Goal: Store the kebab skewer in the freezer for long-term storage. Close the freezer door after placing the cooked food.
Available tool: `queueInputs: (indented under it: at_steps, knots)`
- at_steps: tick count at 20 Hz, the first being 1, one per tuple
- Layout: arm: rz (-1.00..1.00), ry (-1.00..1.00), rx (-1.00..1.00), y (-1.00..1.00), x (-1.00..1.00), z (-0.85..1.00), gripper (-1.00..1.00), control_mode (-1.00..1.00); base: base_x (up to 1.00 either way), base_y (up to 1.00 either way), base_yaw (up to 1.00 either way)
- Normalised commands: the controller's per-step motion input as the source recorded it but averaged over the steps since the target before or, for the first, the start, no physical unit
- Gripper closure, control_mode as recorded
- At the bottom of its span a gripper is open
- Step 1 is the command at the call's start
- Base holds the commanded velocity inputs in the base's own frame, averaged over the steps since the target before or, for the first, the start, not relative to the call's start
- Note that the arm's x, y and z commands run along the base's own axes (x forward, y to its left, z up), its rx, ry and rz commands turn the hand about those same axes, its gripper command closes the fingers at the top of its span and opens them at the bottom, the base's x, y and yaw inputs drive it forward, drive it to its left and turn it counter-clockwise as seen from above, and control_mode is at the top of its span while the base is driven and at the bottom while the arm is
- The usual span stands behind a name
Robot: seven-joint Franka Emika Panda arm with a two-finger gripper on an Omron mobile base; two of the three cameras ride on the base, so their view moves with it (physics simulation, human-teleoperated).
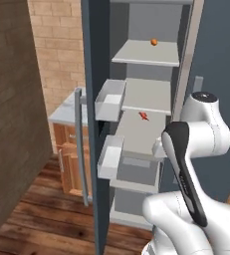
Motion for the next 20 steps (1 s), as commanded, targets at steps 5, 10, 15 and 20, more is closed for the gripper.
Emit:
queueInputs:
  at_steps: [5, 10, 15, 20]
  knots:
    - [0.0, 0.0, 0.0, 0.0, 0.0, 0.0, 1.0, 1.0, 0.39, 0.05, -0.14]
    - [0.0, 0.0, 0.0, 0.0, 0.0, 0.0, 1.0, 1.0, 0.38, 0.02, -0.14]
    - [0.0, 0.0, 0.0, 0.0, 0.0, 0.0, 1.0, 1.0, 0.49, 0.04, -0.11]
    - [0.0, 0.0, 0.0, 0.0, 0.0, 0.0, 1.0, 1.0, 0.5, 0.0, -0.06]
